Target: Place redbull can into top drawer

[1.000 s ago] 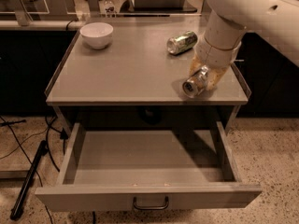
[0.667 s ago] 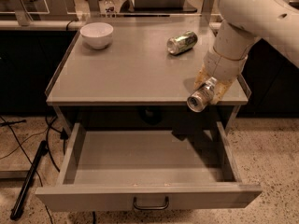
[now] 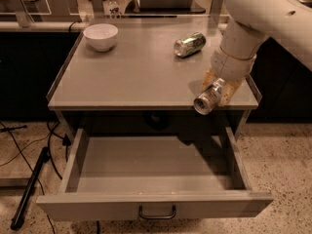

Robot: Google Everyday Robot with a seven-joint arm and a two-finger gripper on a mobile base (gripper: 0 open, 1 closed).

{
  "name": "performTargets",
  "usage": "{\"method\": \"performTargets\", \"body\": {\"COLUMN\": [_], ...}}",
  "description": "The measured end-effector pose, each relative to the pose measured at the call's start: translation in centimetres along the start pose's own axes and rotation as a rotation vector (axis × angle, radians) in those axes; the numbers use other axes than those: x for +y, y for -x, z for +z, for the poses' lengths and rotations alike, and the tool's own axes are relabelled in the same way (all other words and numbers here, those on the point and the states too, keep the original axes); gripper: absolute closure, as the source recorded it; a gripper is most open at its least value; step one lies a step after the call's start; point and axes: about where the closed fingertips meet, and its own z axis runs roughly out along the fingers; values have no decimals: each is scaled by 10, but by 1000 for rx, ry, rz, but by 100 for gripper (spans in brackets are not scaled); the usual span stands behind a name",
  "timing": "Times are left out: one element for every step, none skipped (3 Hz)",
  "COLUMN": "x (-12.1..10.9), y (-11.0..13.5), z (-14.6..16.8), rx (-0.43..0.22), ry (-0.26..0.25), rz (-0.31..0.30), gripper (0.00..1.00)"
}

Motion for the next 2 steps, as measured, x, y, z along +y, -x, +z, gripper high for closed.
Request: {"method": "performTargets", "body": {"x": [1, 8], "y": [7, 16], "z": [-24, -49], "rx": [-6, -9], "ry": [2, -9], "rz": [36, 82], "gripper": [100, 100]}}
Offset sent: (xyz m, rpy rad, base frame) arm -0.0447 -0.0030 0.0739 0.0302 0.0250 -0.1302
